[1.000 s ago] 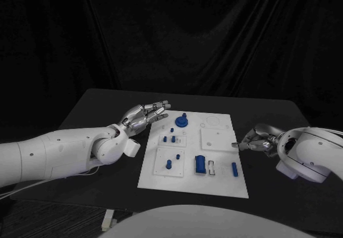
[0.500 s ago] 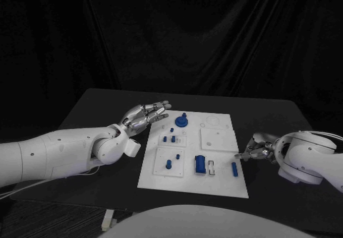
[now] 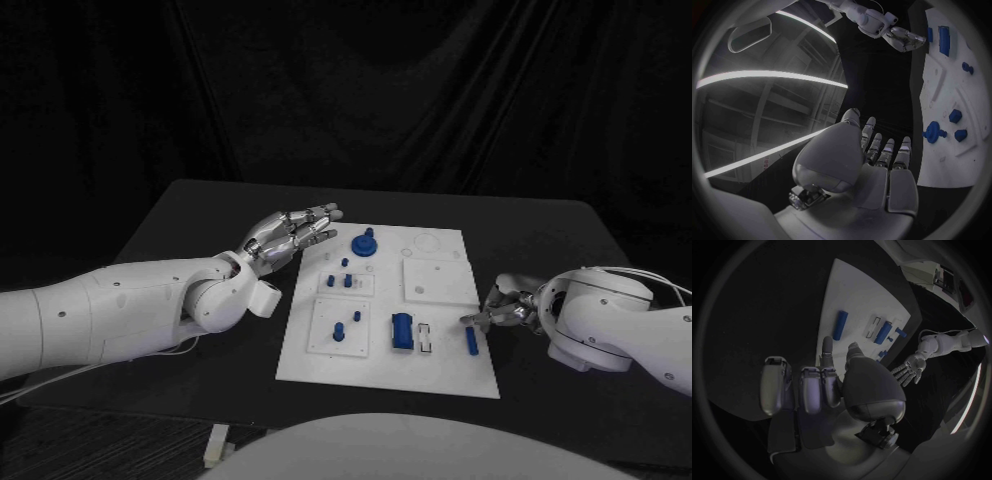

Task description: Assemble the parts on the task board

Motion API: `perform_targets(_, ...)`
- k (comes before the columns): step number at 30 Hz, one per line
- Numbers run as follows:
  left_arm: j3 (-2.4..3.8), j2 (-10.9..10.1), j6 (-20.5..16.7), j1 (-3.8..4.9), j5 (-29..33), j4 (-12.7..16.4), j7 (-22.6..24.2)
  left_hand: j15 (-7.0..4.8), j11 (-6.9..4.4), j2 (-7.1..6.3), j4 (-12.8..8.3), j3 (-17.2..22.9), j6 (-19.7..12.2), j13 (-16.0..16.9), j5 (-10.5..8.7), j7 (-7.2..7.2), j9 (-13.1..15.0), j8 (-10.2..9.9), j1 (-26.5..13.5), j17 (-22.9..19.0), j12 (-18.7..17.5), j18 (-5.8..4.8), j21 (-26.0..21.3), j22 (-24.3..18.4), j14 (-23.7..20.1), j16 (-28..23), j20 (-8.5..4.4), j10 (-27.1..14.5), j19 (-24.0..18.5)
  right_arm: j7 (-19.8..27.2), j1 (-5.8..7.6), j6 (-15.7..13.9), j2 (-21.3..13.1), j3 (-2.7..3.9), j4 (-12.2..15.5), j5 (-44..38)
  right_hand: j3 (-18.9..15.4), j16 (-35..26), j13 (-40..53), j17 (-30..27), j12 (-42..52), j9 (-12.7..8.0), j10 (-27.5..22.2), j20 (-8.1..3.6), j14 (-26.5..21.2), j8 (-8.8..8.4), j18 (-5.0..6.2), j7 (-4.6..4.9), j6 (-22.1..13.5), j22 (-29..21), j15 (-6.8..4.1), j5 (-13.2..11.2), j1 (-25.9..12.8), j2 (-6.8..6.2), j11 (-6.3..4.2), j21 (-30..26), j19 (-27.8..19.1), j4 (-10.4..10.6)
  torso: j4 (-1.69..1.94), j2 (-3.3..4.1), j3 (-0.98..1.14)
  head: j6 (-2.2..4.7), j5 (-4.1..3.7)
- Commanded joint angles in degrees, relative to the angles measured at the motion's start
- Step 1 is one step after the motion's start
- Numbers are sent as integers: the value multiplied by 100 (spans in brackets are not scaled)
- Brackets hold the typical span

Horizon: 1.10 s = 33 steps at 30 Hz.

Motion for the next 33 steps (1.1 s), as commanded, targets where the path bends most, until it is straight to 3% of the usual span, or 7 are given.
perform_targets(1,6,11,53,-9,1,6,122,4,57,1,-12,39,47,9,35,4,8,34,83,6,19,-55,36,-5,11,12,6,3,49,-115,-20,21,20,2,5,133,6,-18,1506,1441,20,-8,596,-54,571,-18,-8,-7,57,1165,-40,-32,-43,1,-30,21,135,32,-17,5,-1,-1,2)
perform_targets(19,6,10,58,-11,1,17,105,-10,78,-5,-16,43,51,15,38,20,7,40,94,6,59,-60,37,-5,11,12,6,17,51,-145,-163,290,239,1,-244,121,150,-112,1506,1263,20,-288,596,-29,534,-376,12,64,-89,1132,4,301,178,-35,5,-83,92,-228,-3,-2,0,-1,9)
perform_targets(23,6,12,64,-11,1,18,101,-10,78,-5,-16,43,51,15,38,20,7,40,94,6,59,-60,37,-5,11,12,6,17,51,-150,-214,365,289,1,-299,97,182,-135,1506,1219,20,-370,596,-10,524,-467,16,96,-132,1126,24,423,226,-37,23,-105,84,-298,-4,0,-1,-1,17)
perform_targets(26,6,13,70,-11,1,18,99,-19,93,-9,-17,46,59,17,38,30,8,45,100,6,84,-64,37,-6,12,17,6,27,52,-153,-252,403,321,1,-332,90,231,-153,1506,1185,20,-470,596,8,518,-559,21,119,-142,1120,41,675,306,-41,39,-128,76,-406,-9,1,-2,-1,25)
perform_targets(33,6,26,85,-13,1,14,90,-21,98,-9,-18,48,54,18,39,33,7,45,103,6,89,-65,36,-8,12,15,6,31,52,-150,-361,335,401,1,-398,101,314,-197,1506,1106,20,-592,596,30,501,-684,34,156,-212,1102,64,856,474,-52,71,-191,53,-578,-5,0,0,-1,17)
